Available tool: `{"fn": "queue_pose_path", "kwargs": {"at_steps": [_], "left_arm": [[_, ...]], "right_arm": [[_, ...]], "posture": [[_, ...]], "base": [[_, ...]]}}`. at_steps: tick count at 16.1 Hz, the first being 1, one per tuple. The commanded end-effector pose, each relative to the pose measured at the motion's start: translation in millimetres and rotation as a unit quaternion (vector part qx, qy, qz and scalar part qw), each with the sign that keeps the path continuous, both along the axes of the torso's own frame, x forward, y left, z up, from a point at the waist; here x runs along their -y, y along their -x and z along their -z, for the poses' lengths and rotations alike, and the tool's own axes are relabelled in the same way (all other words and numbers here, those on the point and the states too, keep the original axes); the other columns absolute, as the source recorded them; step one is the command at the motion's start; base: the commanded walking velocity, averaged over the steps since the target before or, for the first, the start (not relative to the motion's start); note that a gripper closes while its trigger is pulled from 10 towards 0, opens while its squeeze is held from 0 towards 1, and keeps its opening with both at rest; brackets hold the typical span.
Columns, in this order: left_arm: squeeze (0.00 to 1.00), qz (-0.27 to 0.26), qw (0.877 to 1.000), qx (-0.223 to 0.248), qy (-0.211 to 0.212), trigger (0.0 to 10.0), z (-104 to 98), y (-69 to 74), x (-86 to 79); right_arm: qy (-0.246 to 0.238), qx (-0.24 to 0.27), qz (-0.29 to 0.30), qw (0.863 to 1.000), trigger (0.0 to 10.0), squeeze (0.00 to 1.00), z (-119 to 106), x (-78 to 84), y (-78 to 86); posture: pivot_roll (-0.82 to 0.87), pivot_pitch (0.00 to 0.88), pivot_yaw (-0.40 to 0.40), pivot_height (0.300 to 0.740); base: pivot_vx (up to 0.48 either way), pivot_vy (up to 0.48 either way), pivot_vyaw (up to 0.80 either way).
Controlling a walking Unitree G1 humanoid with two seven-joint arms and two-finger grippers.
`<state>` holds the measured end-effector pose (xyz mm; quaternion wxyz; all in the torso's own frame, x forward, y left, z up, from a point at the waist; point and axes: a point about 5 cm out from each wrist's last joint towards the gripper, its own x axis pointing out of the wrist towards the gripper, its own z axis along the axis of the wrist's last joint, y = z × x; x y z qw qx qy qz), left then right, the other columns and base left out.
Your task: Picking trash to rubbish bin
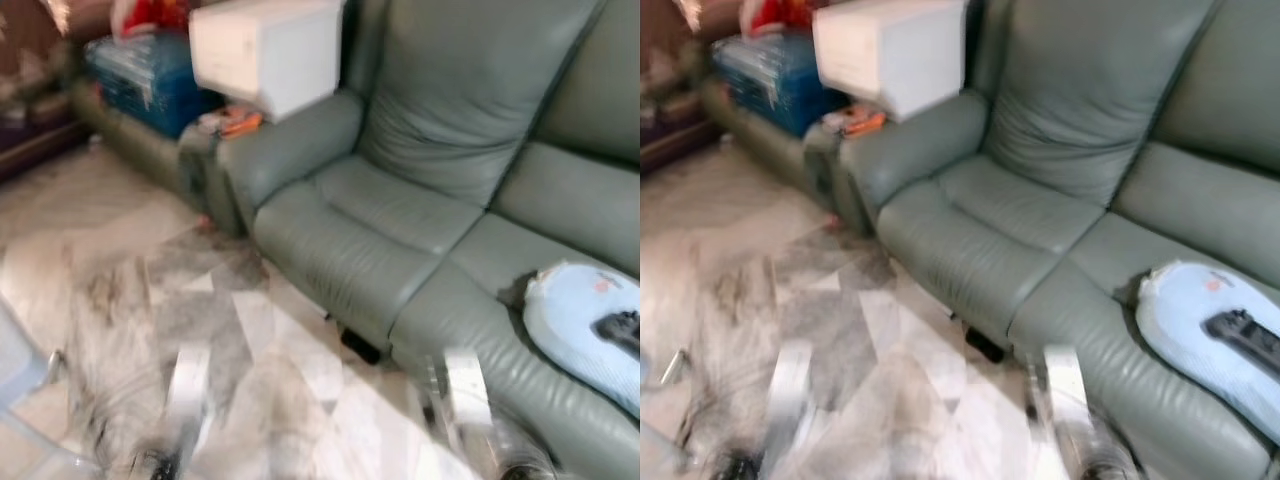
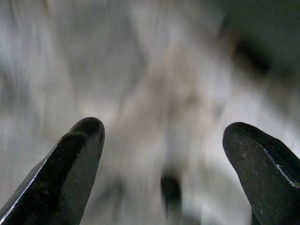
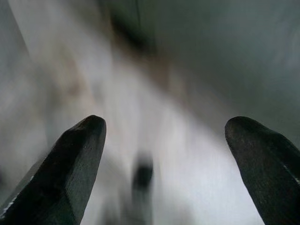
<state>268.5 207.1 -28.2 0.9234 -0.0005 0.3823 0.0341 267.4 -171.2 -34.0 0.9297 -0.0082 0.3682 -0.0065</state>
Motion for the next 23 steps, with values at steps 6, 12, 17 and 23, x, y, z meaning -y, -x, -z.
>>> {"fn": "queue_pose_path", "kwargs": {"at_steps": [6,12,17,23], "left_arm": [[0.0,-0.016,0.999,-0.035,-0.007,10.0,17.5,26.7,-12.2],[0.0,-0.007,0.998,0.048,0.029,10.0,-0.6,8.7,-17.8],[0.0,0.044,0.976,0.21,0.024,10.0,-35.8,-9.7,-19.6],[0.0,0.051,0.915,0.391,-0.085,10.0,-119.8,-34.9,-37.2]], "right_arm": [[0.038,-0.025,0.034,0.998,10.0,0.0,18.0,16.1,27.6],[0.031,0.035,0.026,0.999,10.0,0.0,8.1,26.3,20.6],[0.059,0.18,0.035,0.981,10.0,0.0,-27.7,48.4,0.7],[0.165,0.342,-0.015,0.925,10.0,0.0,-110.0,62.4,-40.9]], "posture": [[0.01,0.0,0.048,0.74],[0.02,0.0,0.044,0.74],[0.01,0.0,0.037,0.74],[0.0,0.0,0.041,0.74]], "base": [[0.0,0.0,0.0],[0.0,0.0,0.0],[0.0,0.0,0.0],[0.0,0.0,0.0]]}}
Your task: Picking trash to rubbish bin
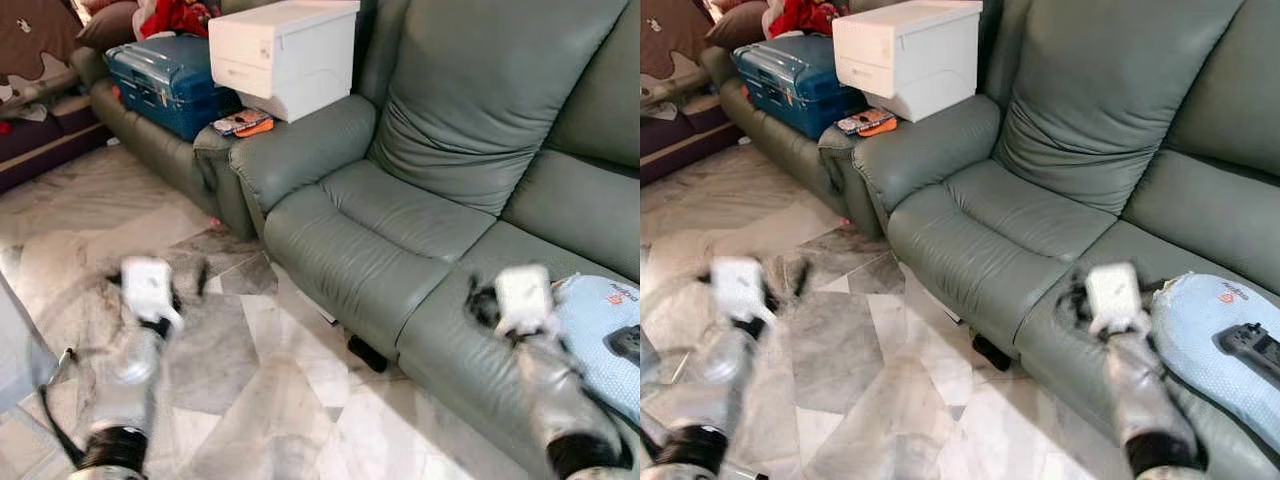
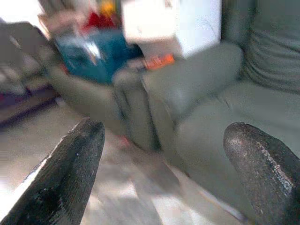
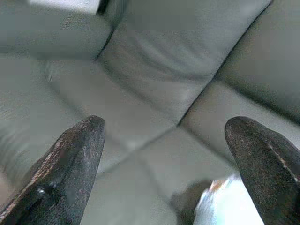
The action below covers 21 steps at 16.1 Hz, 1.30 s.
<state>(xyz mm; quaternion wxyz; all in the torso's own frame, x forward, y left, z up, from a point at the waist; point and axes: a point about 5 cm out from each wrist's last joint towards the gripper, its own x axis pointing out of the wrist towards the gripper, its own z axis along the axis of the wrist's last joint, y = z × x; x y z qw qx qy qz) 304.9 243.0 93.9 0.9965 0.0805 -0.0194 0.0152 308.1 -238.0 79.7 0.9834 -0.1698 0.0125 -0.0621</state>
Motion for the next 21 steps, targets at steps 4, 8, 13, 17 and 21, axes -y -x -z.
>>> {"fn": "queue_pose_path", "kwargs": {"at_steps": [4,8,13,17,21], "left_arm": [[0.0,-0.005,0.999,0.035,-0.007,10.0,-25.4,17.9,7.6],[0.0,-0.107,0.992,0.029,0.068,10.0,-15.1,38.9,4.9],[0.0,-0.078,0.995,0.014,0.066,10.0,-31.2,29.0,21.4],[0.0,-0.085,0.996,-0.022,0.01,10.0,-36.6,14.6,22.5],[0.0,-0.096,0.995,-0.021,0.015,10.0,-42.6,7.7,16.4]], "right_arm": [[0.003,0.07,-0.007,0.998,10.0,0.0,-39.8,-2.8,10.0],[-0.178,0.101,0.02,0.979,10.0,0.0,-52.2,-12.9,31.6],[-0.105,0.075,-0.02,0.991,10.0,0.0,-67.2,-24.4,39.3],[-0.077,0.075,-0.027,0.994,10.0,0.0,-78.1,-22.8,33.4],[-0.066,0.072,-0.042,0.994,10.0,0.0,-82.5,-26.9,31.8]], "posture": [[-0.01,0.0,0.043,0.74],[-0.03,0.0,0.054,0.74],[-0.04,0.0,0.059,0.74],[-0.04,0.0,0.06,0.74],[-0.05,0.0,0.055,0.74]], "base": [[0.0,0.0,0.0],[0.0,0.0,0.0],[0.0,0.0,0.0],[0.0,0.0,0.8],[0.0,0.0,0.8]]}}
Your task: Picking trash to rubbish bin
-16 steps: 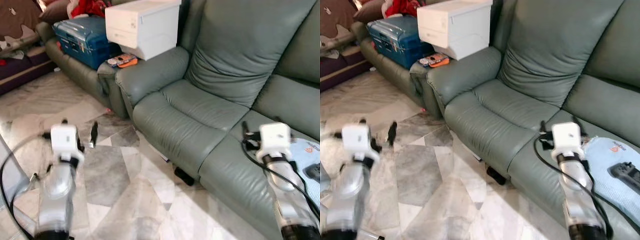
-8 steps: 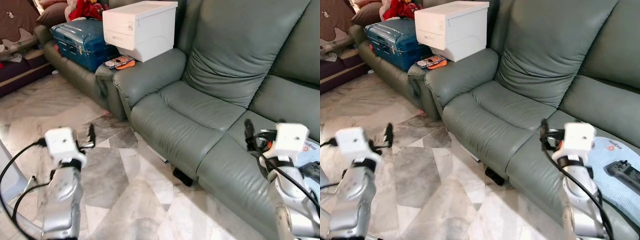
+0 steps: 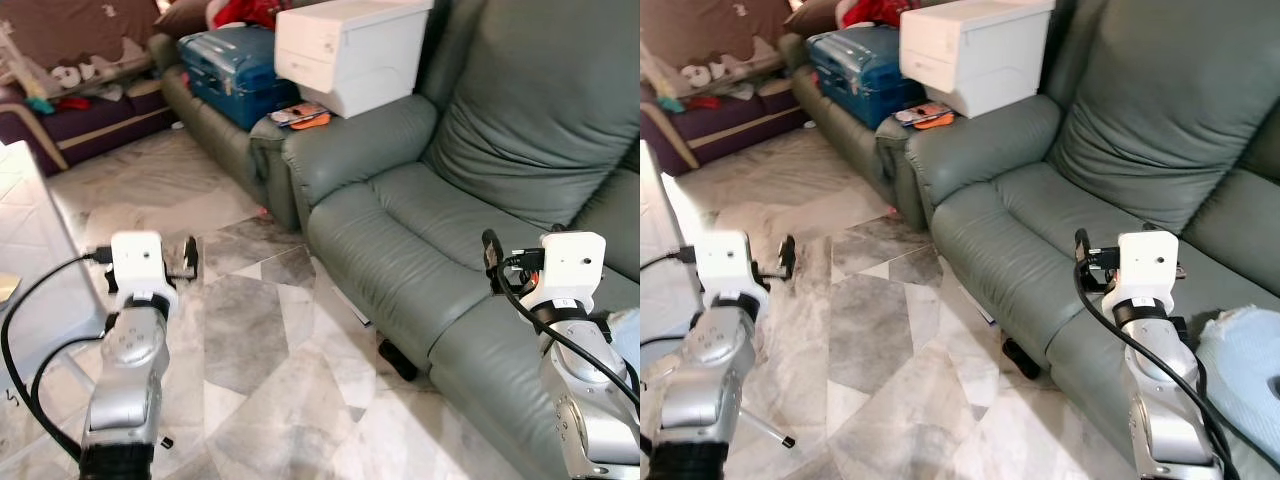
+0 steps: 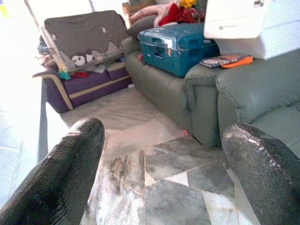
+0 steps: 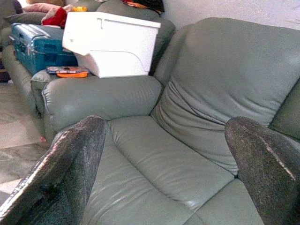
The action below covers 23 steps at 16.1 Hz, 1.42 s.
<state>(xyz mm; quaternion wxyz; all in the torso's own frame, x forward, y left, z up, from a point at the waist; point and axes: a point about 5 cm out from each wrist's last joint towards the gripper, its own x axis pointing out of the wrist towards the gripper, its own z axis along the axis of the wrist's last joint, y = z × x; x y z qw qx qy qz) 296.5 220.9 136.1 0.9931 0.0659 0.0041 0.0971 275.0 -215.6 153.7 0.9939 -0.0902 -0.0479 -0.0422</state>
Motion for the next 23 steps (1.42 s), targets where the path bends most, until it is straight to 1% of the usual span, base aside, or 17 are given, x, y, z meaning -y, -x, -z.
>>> {"fn": "queue_pose_path", "kwargs": {"at_steps": [1,3,4,5,8,14,23], "left_arm": [[0.0,-0.017,1.0,-0.006,0.01,10.0,0.2,-0.7,-8.1],[0.0,-0.015,1.0,-0.016,0.009,10.0,4.1,2.0,-10.6],[0.0,-0.012,0.999,-0.018,0.026,10.0,5.4,3.2,-10.5],[0.0,-0.011,0.999,-0.018,0.031,10.0,5.7,3.7,-10.9],[0.0,-0.024,0.999,-0.017,0.035,10.0,6.5,3.4,-13.9],[0.0,-0.012,0.998,-0.011,0.056,10.0,6.4,1.9,-8.0],[0.0,-0.014,0.998,-0.011,0.061,10.0,7.0,0.8,-4.7]], "right_arm": [[0.01,0.011,-0.012,1.0,10.0,0.0,-9.1,-4.8,-2.2],[0.011,0.01,-0.014,1.0,10.0,0.0,-10.4,-5.3,-3.0],[0.011,0.012,-0.017,1.0,10.0,0.0,-12.1,-6.9,-3.8],[0.012,0.013,-0.019,1.0,10.0,0.0,-12.9,-7.7,-4.1],[0.014,0.012,-0.026,0.999,10.0,0.0,-13.3,-10.2,-3.9],[0.016,0.016,-0.038,0.999,10.0,0.0,-16.3,-14.0,-4.2],[0.013,0.018,-0.051,0.998,10.0,0.0,-18.5,-17.8,-4.2]], "posture": [[-0.05,0.0,0.053,0.74],[-0.05,0.0,0.055,0.74],[-0.04,0.0,0.054,0.74],[-0.04,0.0,0.054,0.74],[-0.05,0.0,0.053,0.74],[-0.05,0.0,0.052,0.74],[-0.06,0.0,0.051,0.74]], "base": [[0.0,0.0,0.8],[0.0,0.0,0.8],[0.0,0.0,0.8],[0.0,0.0,0.8],[0.0,0.0,0.8],[0.0,0.0,0.8],[0.0,0.0,0.8]]}}
